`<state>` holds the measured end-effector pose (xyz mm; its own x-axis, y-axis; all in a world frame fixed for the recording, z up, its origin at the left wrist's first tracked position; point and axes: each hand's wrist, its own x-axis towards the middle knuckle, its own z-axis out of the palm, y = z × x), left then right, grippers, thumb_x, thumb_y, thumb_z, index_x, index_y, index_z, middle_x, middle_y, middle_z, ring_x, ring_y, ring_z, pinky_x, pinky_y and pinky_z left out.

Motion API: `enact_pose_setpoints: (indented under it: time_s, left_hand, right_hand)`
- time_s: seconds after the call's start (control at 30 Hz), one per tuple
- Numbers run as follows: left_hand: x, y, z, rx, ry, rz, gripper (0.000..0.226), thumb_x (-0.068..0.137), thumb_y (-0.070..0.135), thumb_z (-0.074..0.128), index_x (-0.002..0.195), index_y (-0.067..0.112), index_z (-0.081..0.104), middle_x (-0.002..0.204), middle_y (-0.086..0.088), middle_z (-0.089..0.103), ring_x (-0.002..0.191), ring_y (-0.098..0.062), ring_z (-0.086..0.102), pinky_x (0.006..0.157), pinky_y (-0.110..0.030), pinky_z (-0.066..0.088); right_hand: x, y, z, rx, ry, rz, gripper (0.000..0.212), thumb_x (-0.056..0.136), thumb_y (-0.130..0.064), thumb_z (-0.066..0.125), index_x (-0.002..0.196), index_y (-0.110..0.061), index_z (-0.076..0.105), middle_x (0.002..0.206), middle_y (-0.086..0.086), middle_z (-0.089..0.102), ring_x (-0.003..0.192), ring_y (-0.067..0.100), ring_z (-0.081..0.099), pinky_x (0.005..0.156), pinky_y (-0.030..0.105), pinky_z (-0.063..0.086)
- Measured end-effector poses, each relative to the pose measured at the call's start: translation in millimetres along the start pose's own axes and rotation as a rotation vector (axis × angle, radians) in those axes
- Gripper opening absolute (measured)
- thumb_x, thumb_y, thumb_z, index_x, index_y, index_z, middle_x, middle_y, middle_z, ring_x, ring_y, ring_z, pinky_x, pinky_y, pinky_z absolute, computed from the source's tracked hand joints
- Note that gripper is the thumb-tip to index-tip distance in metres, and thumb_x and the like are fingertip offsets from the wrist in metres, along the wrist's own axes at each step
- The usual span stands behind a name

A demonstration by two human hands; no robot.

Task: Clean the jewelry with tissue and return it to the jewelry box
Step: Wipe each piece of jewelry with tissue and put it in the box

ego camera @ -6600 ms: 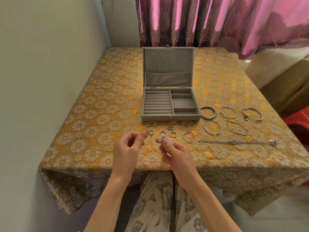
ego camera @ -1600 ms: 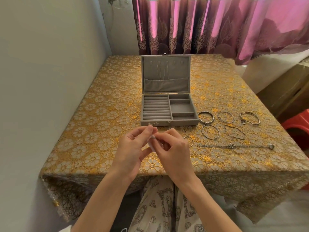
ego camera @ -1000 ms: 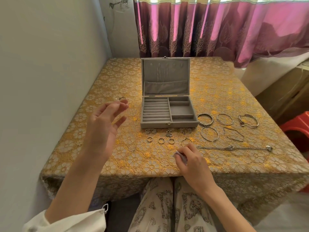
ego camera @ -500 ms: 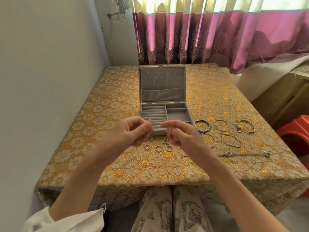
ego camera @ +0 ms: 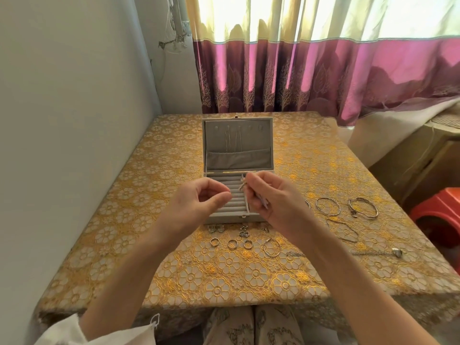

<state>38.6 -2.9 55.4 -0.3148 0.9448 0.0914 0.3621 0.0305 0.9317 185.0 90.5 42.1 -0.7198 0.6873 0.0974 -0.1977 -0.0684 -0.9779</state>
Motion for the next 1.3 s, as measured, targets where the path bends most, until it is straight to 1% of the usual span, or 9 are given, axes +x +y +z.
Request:
enact_pose_setpoints:
  time_s: [0.17,0.27,0.37,0.47,0.6,0.73,0.83,1.13,1.3]
  left_hand:
    - [19.8,7.6,-0.1,0.198,-0.003,0.095,0.011,0.083,0.027,0.064,0.085,0.019,0.072,0.076,-0.007,0.068,0.064,-0.015,0.056,0.062,-0.026,0.045]
    - [38.4,13.3,0.3,0.262,-0.002,0.139,0.012,0.084,0.026,0.064,0.086,0.017,0.071,0.077,-0.010,0.068,0.072,-0.025,0.061,0.066,-0.037,0.050]
    - [57.0,15.6,1.1,0.334,-0.009,0.173,0.013,0.085,0.026,0.063,0.089,0.015,0.071,0.074,-0.006,0.068,0.068,-0.022,0.061,0.062,-0.031,0.049]
    - [75.0,15.9,-0.3,0.405,-0.018,0.190,0.011,0.086,0.026,0.062,0.088,0.018,0.069,0.076,0.000,0.067,0.070,-0.015,0.062,0.063,-0.023,0.049]
    - [97.7,17.5,-4.8,0.508,-0.040,0.231,0.009,0.087,0.024,0.062,0.089,0.018,0.069,0.076,0.006,0.065,0.071,-0.007,0.060,0.063,-0.016,0.049]
    - [119.5,17.8,-3.2,0.631,-0.059,0.295,0.012,0.087,0.024,0.062,0.088,0.016,0.070,0.071,0.016,0.057,0.064,0.001,0.053,0.061,-0.006,0.040]
    - [140.0,14.8,0.1,0.653,-0.060,0.315,0.013,0.088,0.024,0.061,0.090,0.016,0.070,0.072,0.018,0.054,0.066,0.002,0.052,0.062,-0.005,0.040]
    - [201.4,-7.4,5.9,0.698,-0.048,0.239,0.017,0.089,0.026,0.060,0.095,0.014,0.071,0.075,0.012,0.057,0.067,0.004,0.051,0.058,-0.008,0.039]
    - [231.6,-25.3,15.9,0.637,0.050,0.199,0.019,0.090,0.025,0.058,0.099,0.012,0.070,0.082,0.005,0.060,0.069,-0.001,0.051,0.061,-0.007,0.037]
  right_hand:
    - [18.5,0.6,-14.4,0.330,-0.016,0.148,0.024,0.084,-0.028,0.054,0.068,-0.013,0.063,0.073,0.004,0.046,0.058,0.008,0.041,0.053,0.019,0.036]
    - [28.5,7.5,-21.3,0.720,-0.028,0.184,0.028,0.090,-0.022,0.049,0.075,-0.008,0.067,0.083,0.008,0.056,0.062,0.007,0.050,0.054,0.016,0.044]
    - [39.7,12.5,-25.9,0.968,-0.002,0.182,0.015,0.086,-0.016,0.057,0.087,-0.001,0.059,0.081,0.011,0.060,0.061,0.009,0.053,0.053,0.016,0.047]
    - [53.2,16.8,-35.8,1.001,-0.043,0.164,0.023,0.063,-0.003,0.080,0.079,-0.001,0.064,0.077,0.009,0.058,0.059,0.012,0.053,0.052,0.018,0.046]
    - [68.6,17.1,-53.0,0.732,0.040,0.271,0.011,0.075,-0.013,0.065,0.079,-0.009,0.055,0.067,0.004,0.051,0.056,0.011,0.048,0.051,0.019,0.043]
    - [84.9,17.1,-61.4,0.252,0.022,0.341,0.025,0.078,-0.033,0.061,0.071,-0.009,0.057,0.060,0.000,0.047,0.058,0.012,0.046,0.056,0.022,0.044]
    - [99.8,14.0,-63.4,0.009,-0.002,0.272,0.034,0.070,-0.029,0.067,0.091,-0.003,0.069,0.059,0.000,0.045,0.057,0.009,0.042,0.051,0.018,0.038]
    - [149.8,15.3,-99.4,-0.388,0.090,0.127,0.016,0.087,-0.021,0.060,0.082,-0.009,0.068,0.053,-0.007,0.050,0.051,0.007,0.038,0.050,0.019,0.031]
    - [185.0,11.4,-111.6,-0.679,0.114,0.024,0.026,0.090,-0.032,0.055,0.075,-0.013,0.063,0.058,-0.005,0.045,0.055,0.008,0.038,0.054,0.020,0.031]
